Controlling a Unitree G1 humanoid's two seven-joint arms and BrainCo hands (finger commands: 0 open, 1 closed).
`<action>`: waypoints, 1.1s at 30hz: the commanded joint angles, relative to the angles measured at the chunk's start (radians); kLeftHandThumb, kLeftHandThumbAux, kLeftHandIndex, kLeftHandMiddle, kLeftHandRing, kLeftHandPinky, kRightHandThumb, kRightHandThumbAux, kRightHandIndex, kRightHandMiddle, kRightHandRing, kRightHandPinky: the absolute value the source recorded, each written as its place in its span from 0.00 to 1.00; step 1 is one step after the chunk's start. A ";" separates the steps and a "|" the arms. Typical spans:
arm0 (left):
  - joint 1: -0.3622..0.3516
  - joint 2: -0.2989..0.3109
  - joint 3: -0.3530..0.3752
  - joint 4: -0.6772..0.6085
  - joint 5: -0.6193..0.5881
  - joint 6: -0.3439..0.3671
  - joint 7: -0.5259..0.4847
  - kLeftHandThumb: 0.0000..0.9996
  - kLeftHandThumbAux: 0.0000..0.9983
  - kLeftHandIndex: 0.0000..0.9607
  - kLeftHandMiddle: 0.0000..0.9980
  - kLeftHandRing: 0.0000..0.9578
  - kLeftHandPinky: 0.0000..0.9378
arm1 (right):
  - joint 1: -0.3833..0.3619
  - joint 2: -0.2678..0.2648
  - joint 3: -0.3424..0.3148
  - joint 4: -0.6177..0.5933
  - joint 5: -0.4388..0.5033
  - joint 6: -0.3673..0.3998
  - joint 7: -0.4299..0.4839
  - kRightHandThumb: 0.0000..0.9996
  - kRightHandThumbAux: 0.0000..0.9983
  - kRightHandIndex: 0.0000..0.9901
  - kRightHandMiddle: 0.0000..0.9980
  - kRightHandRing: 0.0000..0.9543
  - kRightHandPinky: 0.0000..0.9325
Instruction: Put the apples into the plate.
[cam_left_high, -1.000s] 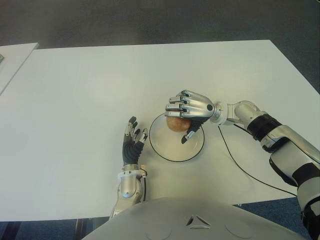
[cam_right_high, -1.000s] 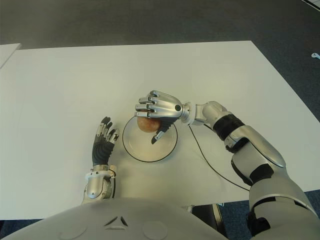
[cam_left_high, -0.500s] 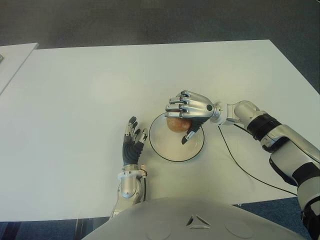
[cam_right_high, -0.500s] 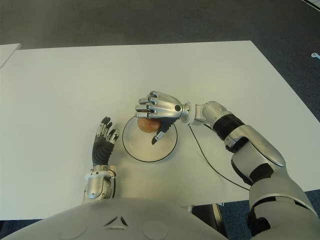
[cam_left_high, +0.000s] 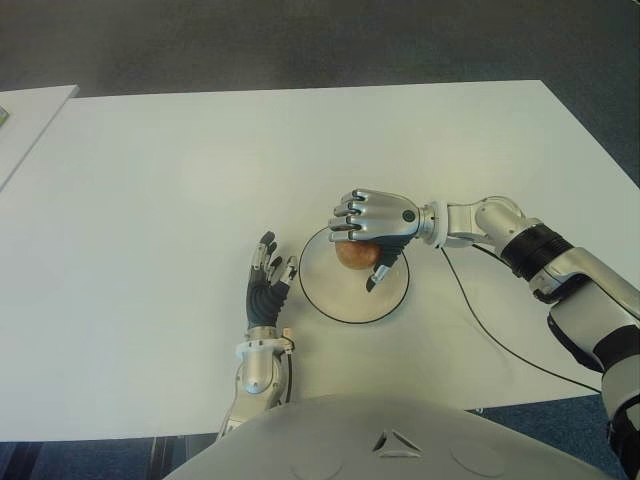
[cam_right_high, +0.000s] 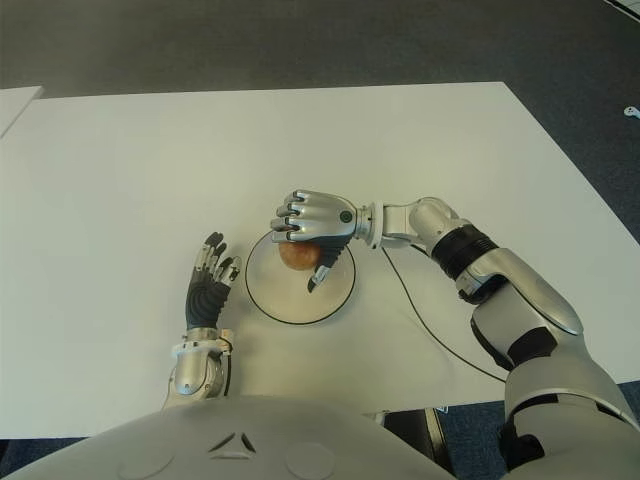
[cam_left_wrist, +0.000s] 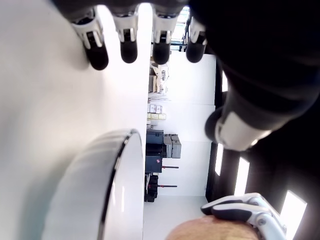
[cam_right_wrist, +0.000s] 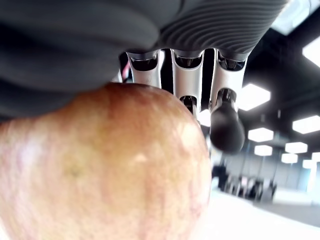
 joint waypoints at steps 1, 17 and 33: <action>-0.040 -0.078 0.008 0.026 0.020 0.025 0.032 0.00 0.69 0.03 0.01 0.00 0.00 | -0.003 -0.025 -0.034 -0.041 0.028 -0.014 0.074 0.11 0.39 0.00 0.01 0.01 0.01; -0.042 -0.086 0.010 0.025 0.025 0.045 0.069 0.00 0.67 0.03 0.01 0.00 0.00 | 0.017 -0.029 -0.071 -0.064 0.020 -0.018 0.117 0.09 0.26 0.00 0.00 0.00 0.00; -0.046 -0.072 0.008 0.034 0.005 0.019 0.050 0.00 0.65 0.02 0.00 0.00 0.00 | 0.024 -0.025 -0.079 -0.064 0.007 0.000 0.106 0.08 0.28 0.00 0.00 0.00 0.00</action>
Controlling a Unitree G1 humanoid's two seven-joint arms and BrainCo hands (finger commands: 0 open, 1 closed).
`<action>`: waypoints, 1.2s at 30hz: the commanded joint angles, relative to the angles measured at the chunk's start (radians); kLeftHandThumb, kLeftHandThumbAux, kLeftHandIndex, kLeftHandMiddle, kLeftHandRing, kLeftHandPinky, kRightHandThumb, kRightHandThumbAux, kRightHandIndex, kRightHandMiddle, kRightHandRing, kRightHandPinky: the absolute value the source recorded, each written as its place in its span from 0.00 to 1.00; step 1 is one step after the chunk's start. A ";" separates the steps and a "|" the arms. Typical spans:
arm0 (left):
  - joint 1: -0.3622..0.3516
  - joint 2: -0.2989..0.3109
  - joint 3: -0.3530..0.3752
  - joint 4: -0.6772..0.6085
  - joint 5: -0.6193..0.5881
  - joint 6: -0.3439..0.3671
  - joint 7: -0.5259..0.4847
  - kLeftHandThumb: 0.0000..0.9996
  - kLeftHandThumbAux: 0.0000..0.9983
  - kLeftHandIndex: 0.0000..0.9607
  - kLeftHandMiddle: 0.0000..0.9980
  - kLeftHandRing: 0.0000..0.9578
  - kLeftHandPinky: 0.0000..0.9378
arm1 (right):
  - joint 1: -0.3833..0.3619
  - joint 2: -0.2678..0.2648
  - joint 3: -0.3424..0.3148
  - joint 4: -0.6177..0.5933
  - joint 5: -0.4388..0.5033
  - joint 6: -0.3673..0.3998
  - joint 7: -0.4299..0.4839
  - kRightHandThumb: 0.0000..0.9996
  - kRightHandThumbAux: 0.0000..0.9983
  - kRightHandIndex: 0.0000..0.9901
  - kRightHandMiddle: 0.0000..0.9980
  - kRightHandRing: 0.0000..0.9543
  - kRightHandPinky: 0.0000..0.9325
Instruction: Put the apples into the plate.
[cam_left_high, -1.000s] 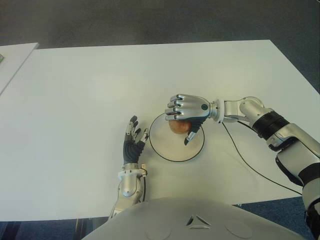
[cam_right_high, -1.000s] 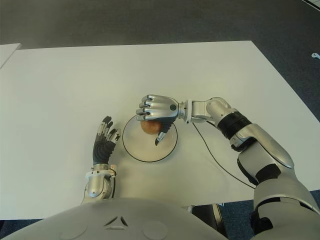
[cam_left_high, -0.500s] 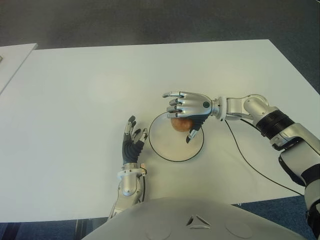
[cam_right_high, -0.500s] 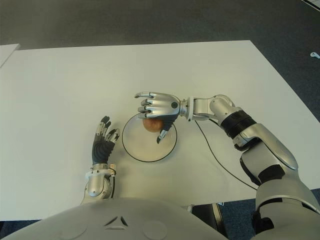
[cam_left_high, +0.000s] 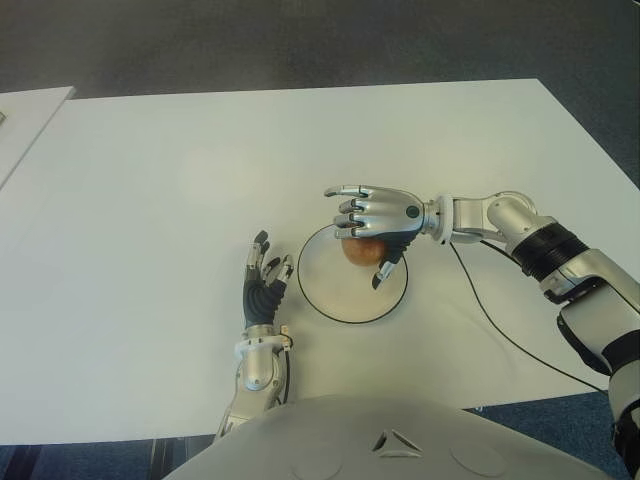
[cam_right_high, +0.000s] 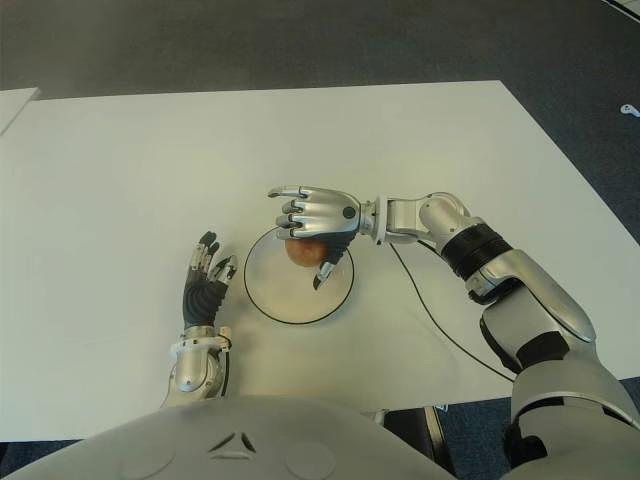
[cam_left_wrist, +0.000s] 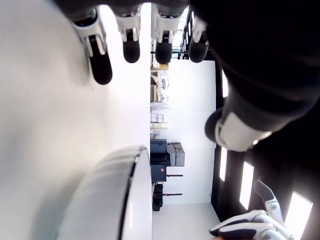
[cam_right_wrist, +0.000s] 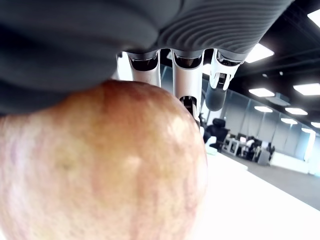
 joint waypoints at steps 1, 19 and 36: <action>-0.030 -0.075 0.001 0.019 -0.020 0.012 -0.011 0.00 0.65 0.02 0.00 0.00 0.00 | 0.004 0.003 -0.015 -0.003 -0.001 0.012 -0.005 0.08 0.28 0.00 0.00 0.00 0.00; -0.034 -0.063 0.006 0.019 -0.031 0.014 -0.024 0.00 0.63 0.01 0.00 0.00 0.00 | 0.009 0.007 -0.015 0.000 -0.006 0.027 -0.033 0.08 0.29 0.00 0.00 0.00 0.00; -0.030 -0.061 0.004 0.014 -0.018 0.021 -0.031 0.00 0.59 0.01 0.00 0.00 0.00 | 0.010 0.007 -0.014 0.002 -0.009 0.031 -0.044 0.08 0.30 0.00 0.00 0.00 0.00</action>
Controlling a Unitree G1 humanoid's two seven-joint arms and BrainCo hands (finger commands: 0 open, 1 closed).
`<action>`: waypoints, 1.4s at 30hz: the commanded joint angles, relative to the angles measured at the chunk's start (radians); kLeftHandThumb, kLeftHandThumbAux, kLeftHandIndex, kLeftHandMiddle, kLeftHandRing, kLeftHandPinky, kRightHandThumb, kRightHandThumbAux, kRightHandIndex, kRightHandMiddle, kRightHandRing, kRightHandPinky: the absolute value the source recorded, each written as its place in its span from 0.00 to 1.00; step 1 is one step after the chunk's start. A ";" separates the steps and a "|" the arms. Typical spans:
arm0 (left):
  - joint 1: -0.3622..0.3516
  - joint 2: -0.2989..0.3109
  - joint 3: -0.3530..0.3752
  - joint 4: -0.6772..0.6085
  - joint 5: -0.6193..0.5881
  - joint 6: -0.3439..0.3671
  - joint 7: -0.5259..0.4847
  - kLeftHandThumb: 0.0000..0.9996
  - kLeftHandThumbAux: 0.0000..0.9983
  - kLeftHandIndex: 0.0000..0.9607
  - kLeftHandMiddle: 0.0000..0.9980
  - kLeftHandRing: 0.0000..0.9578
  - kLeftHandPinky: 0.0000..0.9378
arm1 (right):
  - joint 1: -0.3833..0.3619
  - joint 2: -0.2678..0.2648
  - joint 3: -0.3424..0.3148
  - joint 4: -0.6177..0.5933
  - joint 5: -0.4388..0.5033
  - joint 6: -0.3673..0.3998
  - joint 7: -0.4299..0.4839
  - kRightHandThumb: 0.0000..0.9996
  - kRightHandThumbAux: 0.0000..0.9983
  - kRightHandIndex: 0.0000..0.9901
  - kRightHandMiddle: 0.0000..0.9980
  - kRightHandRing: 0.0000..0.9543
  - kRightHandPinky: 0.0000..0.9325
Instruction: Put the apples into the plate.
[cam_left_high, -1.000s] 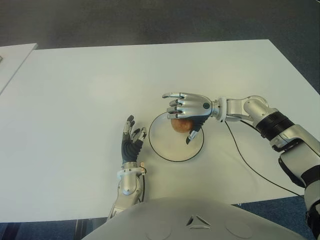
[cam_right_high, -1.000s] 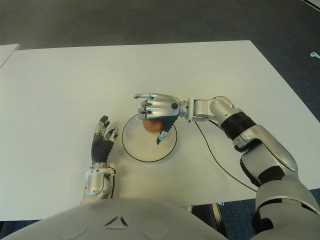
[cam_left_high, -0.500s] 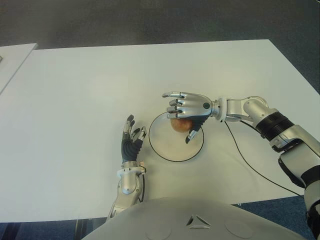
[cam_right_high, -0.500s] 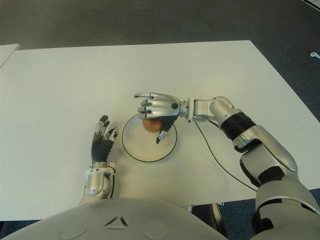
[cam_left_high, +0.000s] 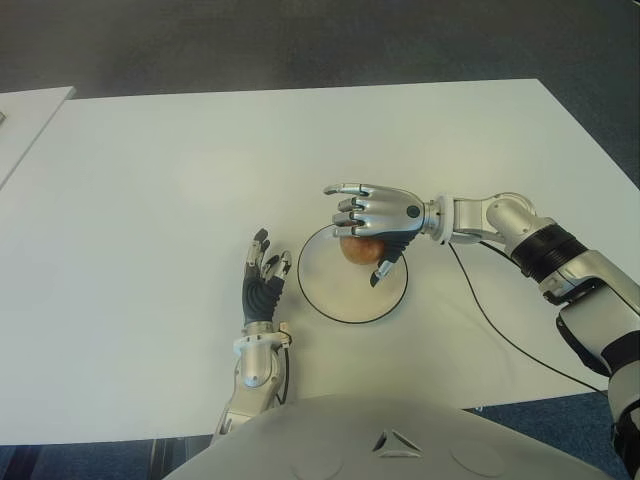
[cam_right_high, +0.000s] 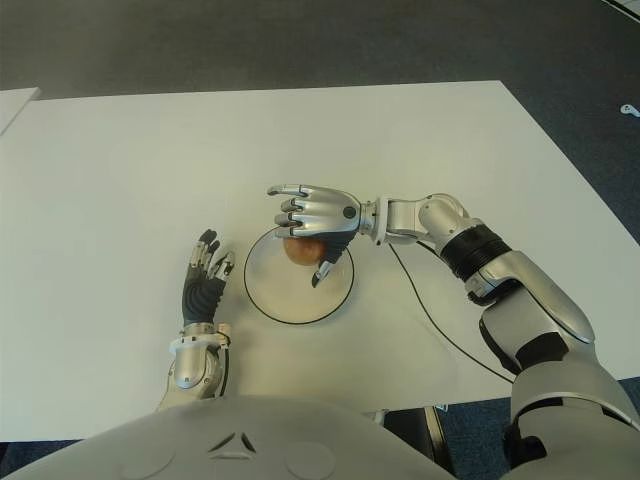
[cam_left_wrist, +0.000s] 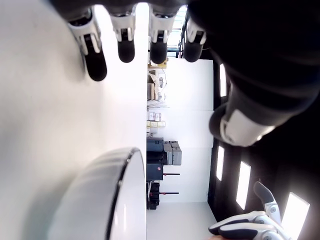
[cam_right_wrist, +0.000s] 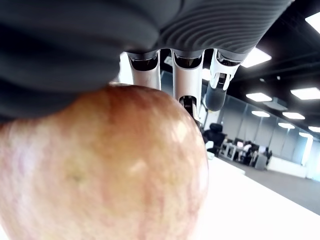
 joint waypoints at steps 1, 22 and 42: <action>-0.016 -0.063 -0.005 0.012 0.005 0.019 -0.006 0.00 0.59 0.01 0.00 0.00 0.00 | 0.004 0.004 -0.013 0.003 -0.003 0.015 -0.012 0.08 0.30 0.00 0.00 0.00 0.00; -0.017 -0.063 -0.002 0.012 0.003 0.028 -0.010 0.00 0.62 0.01 0.00 0.00 0.00 | 0.016 0.012 -0.027 0.003 0.003 0.030 -0.025 0.10 0.30 0.00 0.00 0.00 0.00; -0.007 -0.067 -0.005 0.000 0.001 0.032 -0.006 0.00 0.58 0.01 0.00 0.00 0.00 | 0.057 0.047 -0.061 0.040 0.050 0.032 -0.099 0.09 0.30 0.00 0.00 0.00 0.00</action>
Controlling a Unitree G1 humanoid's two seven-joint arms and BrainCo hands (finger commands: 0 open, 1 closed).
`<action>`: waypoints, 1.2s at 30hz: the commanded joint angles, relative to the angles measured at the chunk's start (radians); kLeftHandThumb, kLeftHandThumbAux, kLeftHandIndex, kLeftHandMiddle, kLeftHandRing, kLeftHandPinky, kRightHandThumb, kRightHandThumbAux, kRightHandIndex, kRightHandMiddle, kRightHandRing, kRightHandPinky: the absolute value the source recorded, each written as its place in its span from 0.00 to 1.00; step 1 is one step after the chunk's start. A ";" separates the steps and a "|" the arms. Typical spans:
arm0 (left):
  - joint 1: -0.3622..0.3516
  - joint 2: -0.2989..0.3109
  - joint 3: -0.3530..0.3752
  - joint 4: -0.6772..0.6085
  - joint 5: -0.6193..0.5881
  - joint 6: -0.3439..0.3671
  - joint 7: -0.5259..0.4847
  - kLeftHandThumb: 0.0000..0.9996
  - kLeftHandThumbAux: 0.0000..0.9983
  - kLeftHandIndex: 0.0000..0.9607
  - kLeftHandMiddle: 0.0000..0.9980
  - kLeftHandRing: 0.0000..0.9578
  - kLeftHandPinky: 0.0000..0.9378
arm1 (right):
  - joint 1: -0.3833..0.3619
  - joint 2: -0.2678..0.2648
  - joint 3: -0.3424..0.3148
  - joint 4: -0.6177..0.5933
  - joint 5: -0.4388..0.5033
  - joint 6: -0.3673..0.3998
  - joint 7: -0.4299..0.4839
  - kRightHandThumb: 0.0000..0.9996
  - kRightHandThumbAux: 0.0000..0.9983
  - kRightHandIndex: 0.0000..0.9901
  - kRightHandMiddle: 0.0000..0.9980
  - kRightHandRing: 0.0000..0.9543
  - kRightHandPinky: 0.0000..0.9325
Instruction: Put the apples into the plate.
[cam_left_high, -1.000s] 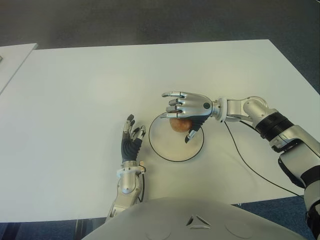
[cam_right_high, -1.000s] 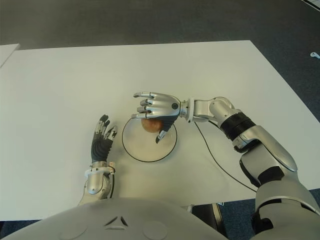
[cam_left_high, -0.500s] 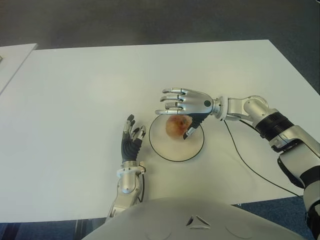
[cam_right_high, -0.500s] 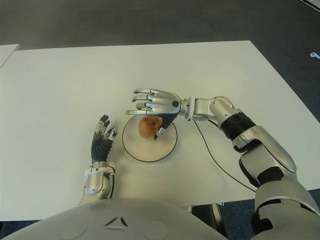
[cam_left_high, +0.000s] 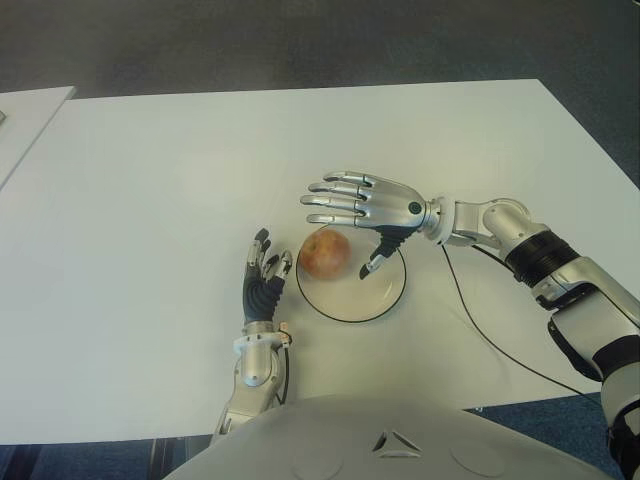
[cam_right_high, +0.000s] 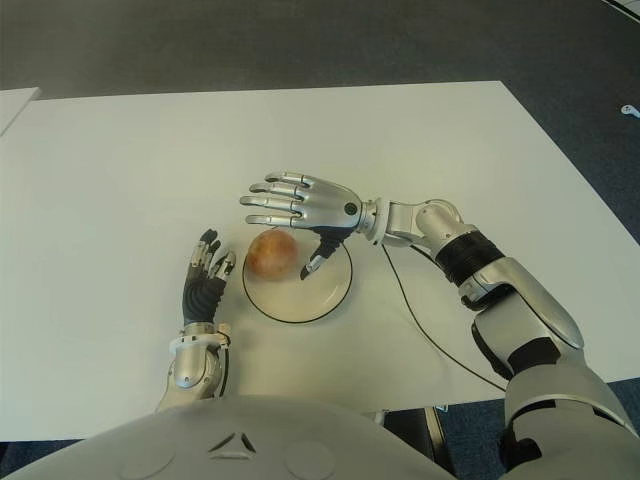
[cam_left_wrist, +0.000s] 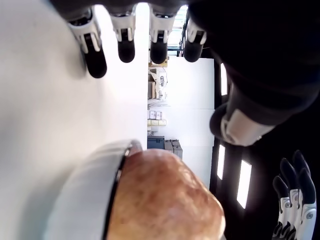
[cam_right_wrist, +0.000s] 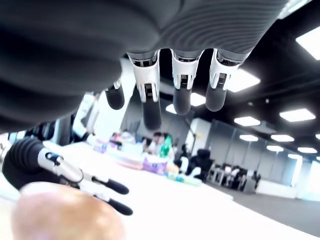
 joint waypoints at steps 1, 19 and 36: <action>-0.006 -0.067 -0.006 0.005 -0.001 0.022 -0.003 0.00 0.58 0.00 0.00 0.00 0.00 | 0.018 0.009 -0.009 0.013 0.022 -0.002 -0.005 0.09 0.30 0.00 0.00 0.00 0.00; 0.010 -0.073 -0.012 -0.023 -0.004 0.033 0.001 0.00 0.57 0.01 0.00 0.00 0.00 | 0.042 0.018 -0.027 0.010 0.070 -0.008 0.016 0.07 0.30 0.00 0.00 0.00 0.00; 0.015 -0.081 -0.019 -0.023 -0.003 0.034 -0.001 0.00 0.63 0.02 0.00 0.00 0.00 | 0.055 0.045 -0.085 0.137 0.288 -0.069 0.196 0.07 0.30 0.00 0.00 0.00 0.00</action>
